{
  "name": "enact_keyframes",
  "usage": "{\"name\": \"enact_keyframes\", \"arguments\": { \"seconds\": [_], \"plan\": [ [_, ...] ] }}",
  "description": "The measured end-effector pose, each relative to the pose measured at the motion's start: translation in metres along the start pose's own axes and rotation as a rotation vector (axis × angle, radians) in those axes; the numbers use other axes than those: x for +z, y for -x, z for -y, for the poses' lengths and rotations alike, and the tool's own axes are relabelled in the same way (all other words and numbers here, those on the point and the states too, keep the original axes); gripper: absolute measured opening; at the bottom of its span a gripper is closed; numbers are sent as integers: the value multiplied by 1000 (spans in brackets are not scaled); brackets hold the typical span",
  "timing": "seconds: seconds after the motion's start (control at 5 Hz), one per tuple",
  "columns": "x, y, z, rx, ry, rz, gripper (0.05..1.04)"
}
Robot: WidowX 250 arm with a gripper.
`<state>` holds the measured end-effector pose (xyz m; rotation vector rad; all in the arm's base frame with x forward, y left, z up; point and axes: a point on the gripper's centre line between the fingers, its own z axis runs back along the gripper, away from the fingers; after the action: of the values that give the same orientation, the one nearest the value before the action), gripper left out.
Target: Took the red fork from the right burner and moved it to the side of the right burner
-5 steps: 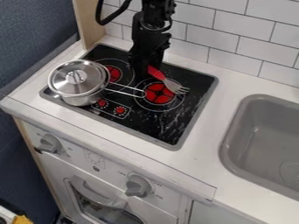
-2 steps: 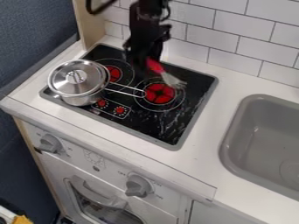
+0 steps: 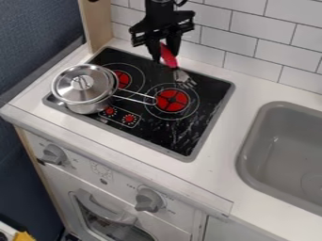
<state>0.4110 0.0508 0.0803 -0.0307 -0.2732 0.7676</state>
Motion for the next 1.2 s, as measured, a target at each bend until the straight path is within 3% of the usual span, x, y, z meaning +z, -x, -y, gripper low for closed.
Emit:
{"name": "enact_keyframes", "arguments": {
  "seconds": [0.4,0.6,0.8,1.2],
  "plan": [
    [0,34,10,-373,95,-50,402],
    [2,51,12,-457,97,-49,401],
    [-9,77,13,-533,85,-75,401],
    [-22,90,17,-638,49,-38,401]
  ]
}}
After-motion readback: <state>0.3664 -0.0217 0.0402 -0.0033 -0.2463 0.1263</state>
